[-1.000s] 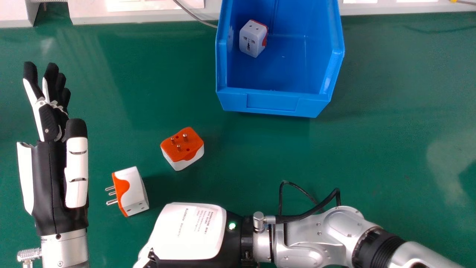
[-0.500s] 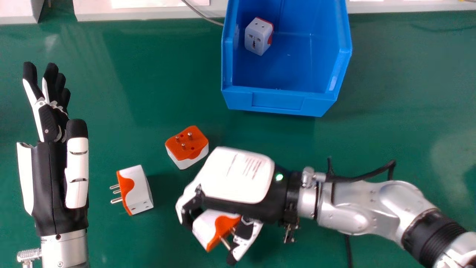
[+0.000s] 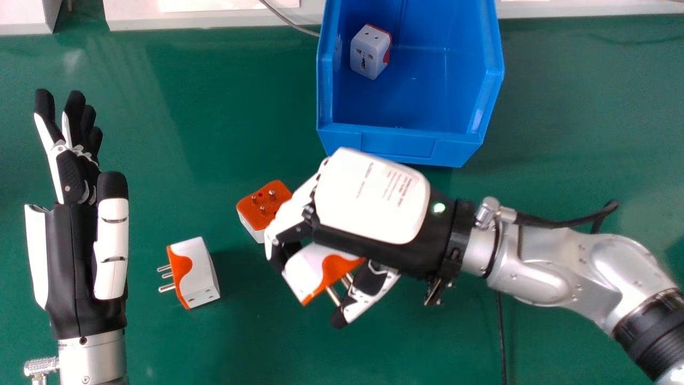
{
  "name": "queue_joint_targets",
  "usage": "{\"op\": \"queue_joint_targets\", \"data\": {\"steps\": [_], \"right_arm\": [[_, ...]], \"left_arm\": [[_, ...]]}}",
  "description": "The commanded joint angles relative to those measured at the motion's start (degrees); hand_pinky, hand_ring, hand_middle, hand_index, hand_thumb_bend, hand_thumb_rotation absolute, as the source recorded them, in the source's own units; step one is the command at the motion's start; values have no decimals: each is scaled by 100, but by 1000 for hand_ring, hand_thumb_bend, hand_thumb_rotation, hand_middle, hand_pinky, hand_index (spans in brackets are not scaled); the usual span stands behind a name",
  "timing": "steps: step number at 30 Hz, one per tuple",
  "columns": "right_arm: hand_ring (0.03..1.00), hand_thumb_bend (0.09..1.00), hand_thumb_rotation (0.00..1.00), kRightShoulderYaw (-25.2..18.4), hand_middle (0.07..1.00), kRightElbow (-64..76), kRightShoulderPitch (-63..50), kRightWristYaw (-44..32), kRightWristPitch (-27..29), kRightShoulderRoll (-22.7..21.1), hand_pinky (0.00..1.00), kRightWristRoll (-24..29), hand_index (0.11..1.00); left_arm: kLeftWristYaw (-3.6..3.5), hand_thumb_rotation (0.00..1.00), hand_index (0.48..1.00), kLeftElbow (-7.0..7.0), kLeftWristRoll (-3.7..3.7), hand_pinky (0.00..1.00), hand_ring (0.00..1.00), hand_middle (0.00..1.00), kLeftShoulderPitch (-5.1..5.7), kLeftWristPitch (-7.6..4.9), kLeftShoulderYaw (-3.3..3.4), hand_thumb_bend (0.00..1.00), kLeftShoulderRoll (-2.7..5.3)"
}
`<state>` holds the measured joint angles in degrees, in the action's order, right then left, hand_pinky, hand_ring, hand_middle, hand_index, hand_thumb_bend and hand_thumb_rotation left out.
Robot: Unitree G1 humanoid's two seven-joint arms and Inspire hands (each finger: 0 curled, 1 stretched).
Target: Pick all objects and put in blue box
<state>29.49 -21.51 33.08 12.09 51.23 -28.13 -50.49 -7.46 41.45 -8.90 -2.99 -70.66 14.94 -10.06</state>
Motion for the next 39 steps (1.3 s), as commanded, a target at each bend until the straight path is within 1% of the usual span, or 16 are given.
{"op": "queue_joint_targets", "data": {"steps": [1, 4, 9, 11, 15, 19, 21, 23, 24, 25, 27, 28, 34, 35, 39], "right_arm": [[174, 531, 0, -340, 466, 413, 37, 219, -18, -105, 89, 53, 488], [186, 531, 0, -642, 468, 751, 31, 206, 23, -173, 96, 255, 488], [188, 531, 0, -1059, 471, 917, 167, 150, 37, -157, 98, 588, 487], [191, 531, 0, -1228, 478, 873, 332, 215, 0, -132, 99, 598, 482], [181, 530, 0, -1484, 480, 629, 759, 445, -82, -66, 95, 491, 482], [203, 530, 0, -1499, 483, 200, 1166, 433, -232, -24, 109, 483, 480], [253, 527, 0, -1487, 492, -33, 1383, 404, -370, 2, 144, 463, 482], [253, 527, 0, -1478, 492, -448, 1669, 238, -464, 64, 144, 641, 482], [277, 524, 0, -1481, 497, -704, 1822, 166, -511, 107, 160, 730, 485], [277, 524, 0, -1489, 497, -952, 1958, 105, -547, 153, 160, 814, 485], [277, 524, 0, -1482, 497, -1430, 2226, 82, -651, 237, 160, 881, 485], [311, 524, 0, -1458, 493, -1677, 2383, 116, -729, 273, 171, 858, 486], [326, 519, 0, -1217, 495, -2979, 3219, 515, -1039, 397, 197, 650, 503], [331, 517, 0, -1171, 495, -3178, 3343, 595, -1087, 422, 208, 626, 510], [336, 515, 0, -970, 495, -3872, 3748, 921, -1291, 512, 220, 509, 516]], "left_arm": [[-17, 894, 994, -50, 12, 1000, 1000, 1000, -47, -95, 20, 439, -60], [-15, 893, 994, -59, 14, 1000, 1000, 1000, -57, -81, 12, 440, -47], [-28, 888, 994, -50, -6, 1000, 1000, 1000, -68, -64, -6, 437, -35], [-26, 886, 994, -70, -6, 1000, 1000, 1000, -63, -53, -13, 435, -26], [-41, 878, 994, -13, -20, 1000, 1000, 1000, -92, -49, -13, 431, -40], [-49, 875, 994, 17, -19, 1000, 1000, 1000, -100, -60, -11, 432, -46], [-59, 872, 994, 43, -25, 1000, 1000, 1000, -113, -72, -10, 435, -54], [-64, 872, 994, 35, -22, 1000, 1000, 1000, -114, -80, -9, 435, -53], [-65, 871, 994, 28, -20, 1000, 1000, 1000, -114, -80, -7, 436, -53], [-64, 871, 994, 30, -14, 1000, 1000, 1000, -119, -80, -4, 436, -53], [-54, 871, 994, 43, 12, 1000, 1000, 1000, -134, -82, 3, 436, -46], [-48, 870, 993, 38, 24, 1000, 1000, 1000, -136, -82, 5, 440, -39], [-41, 867, 993, 61, 37, 1000, 1000, 1000, -169, -80, 18, 453, -46], [-36, 866, 993, 82, 45, 1000, 1000, 1000, -185, -86, 23, 458, -45], [3, 865, 993, 94, 92, 1000, 1000, 1000, -218, -91, 29, 462, -31]]}}
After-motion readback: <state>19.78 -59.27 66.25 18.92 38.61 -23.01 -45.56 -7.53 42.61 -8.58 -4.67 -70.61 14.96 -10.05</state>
